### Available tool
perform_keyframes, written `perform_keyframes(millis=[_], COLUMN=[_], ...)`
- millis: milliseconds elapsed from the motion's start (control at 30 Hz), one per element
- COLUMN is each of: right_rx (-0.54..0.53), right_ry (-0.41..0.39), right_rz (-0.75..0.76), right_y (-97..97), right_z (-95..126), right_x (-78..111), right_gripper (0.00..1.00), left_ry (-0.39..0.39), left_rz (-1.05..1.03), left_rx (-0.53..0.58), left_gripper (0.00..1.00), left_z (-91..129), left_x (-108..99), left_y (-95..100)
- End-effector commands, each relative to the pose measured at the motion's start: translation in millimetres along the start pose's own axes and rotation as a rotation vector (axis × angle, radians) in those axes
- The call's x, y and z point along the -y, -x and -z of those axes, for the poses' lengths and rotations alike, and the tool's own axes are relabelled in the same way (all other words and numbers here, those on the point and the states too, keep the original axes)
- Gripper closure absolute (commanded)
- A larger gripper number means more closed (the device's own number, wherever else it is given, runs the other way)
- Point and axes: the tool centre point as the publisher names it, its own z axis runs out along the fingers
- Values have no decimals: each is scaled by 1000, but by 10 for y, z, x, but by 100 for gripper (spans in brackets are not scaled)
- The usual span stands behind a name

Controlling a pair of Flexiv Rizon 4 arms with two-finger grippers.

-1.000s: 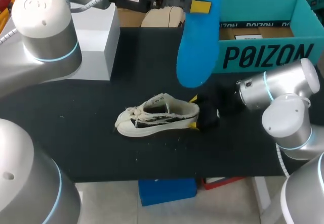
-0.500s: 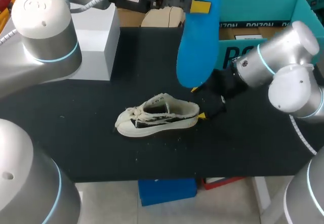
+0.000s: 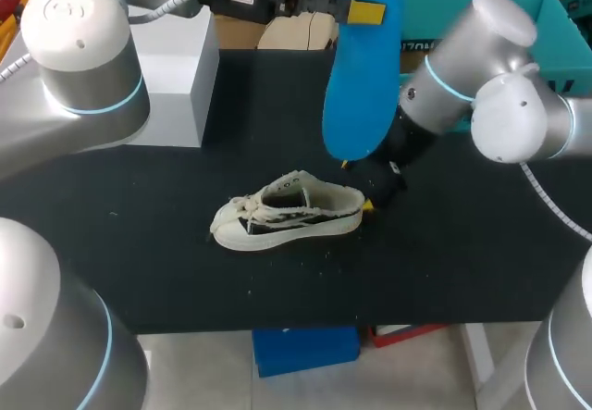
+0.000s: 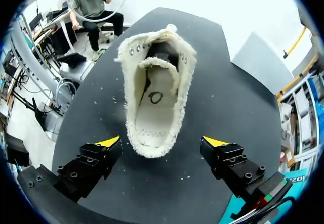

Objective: Take the shoe out of the shoebox, open the shoe tongue, remove and reinsert the insole, then place the shoe into the shoebox

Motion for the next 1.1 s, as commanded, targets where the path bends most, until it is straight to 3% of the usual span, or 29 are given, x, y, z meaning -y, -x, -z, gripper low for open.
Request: perform_keyframes(millis=[33, 700, 1100], right_rx=[-27, -59, -39], right_ry=[-157, -305, -330], right_rz=[-1, -43, -64], right_y=[34, -2, -45], right_z=[45, -78, -173], right_x=[-65, -275, -374], right_gripper=[0, 0, 0], left_ry=[2, 2, 2], left_rz=[1, 1, 1], left_rx=[3, 3, 3], left_gripper=[100, 100, 100], left_z=[-9, -9, -9], left_x=[-6, -6, -6], left_y=[-5, -5, -5])
